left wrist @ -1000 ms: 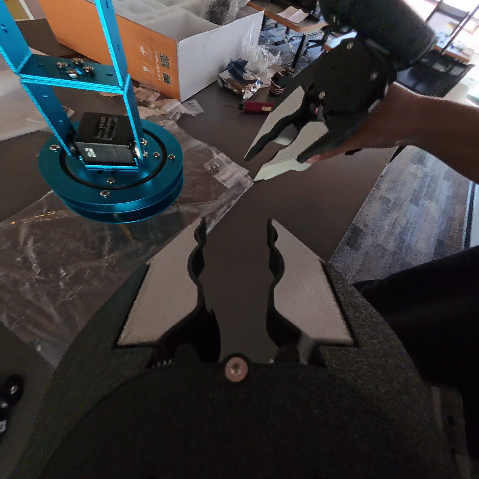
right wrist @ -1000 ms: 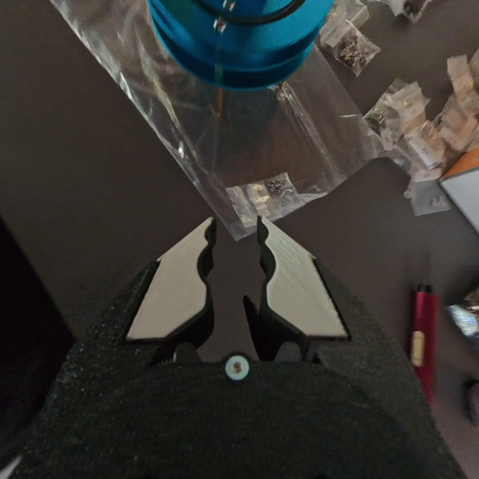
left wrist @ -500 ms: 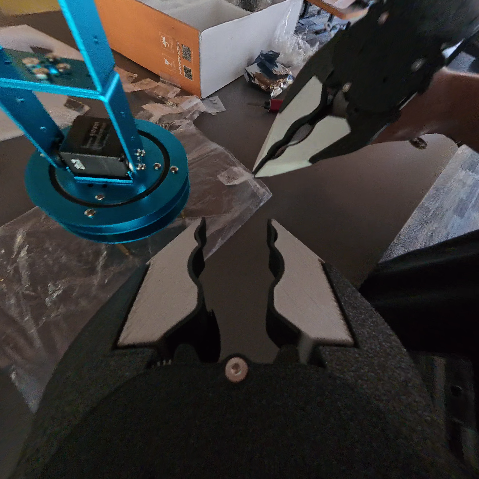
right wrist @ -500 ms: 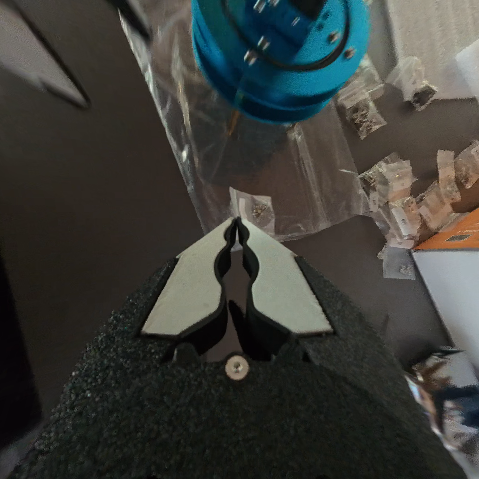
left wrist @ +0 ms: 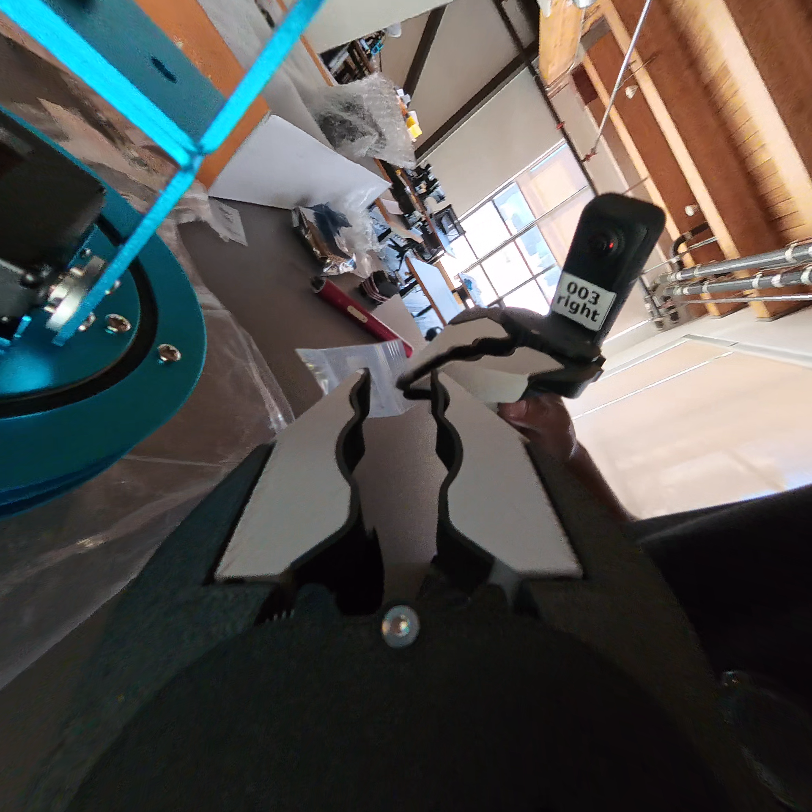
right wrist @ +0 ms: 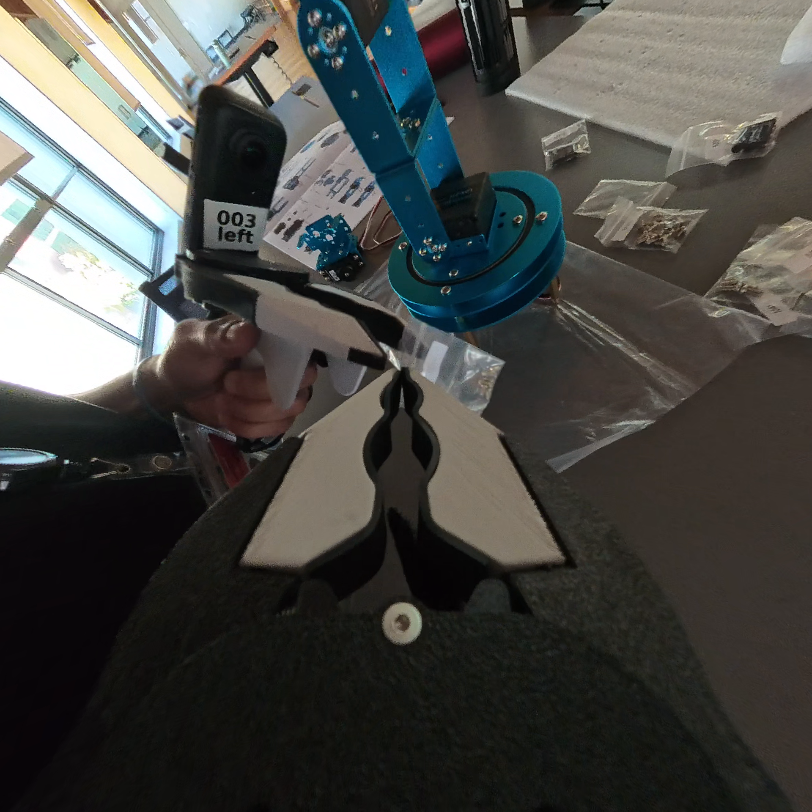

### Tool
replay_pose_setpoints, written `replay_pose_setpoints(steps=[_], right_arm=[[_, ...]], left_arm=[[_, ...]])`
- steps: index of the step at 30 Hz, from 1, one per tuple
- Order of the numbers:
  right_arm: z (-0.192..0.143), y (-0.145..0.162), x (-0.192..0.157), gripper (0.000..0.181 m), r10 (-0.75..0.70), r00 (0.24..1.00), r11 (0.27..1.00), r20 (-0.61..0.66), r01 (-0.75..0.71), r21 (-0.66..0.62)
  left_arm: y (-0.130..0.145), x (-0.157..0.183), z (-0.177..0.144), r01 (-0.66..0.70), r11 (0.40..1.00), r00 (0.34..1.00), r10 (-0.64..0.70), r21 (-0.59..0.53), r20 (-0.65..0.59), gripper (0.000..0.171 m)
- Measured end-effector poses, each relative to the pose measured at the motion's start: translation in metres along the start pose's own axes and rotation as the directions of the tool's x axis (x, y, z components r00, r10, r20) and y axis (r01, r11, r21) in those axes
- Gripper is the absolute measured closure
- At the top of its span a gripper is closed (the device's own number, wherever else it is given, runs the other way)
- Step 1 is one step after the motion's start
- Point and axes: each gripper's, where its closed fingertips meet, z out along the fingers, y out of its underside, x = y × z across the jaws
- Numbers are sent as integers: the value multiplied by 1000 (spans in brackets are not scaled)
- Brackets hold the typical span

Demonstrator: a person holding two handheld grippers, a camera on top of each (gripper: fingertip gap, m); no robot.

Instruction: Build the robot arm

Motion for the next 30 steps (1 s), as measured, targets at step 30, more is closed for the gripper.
replay_pose_setpoints(steps=[30], right_arm=[[-5, -8, -18, 181, 113, 983, 992, 142, -119, 39]], left_arm=[[-7, 14, -10, 37, 999, 995, -35, 18, -98, 171]])
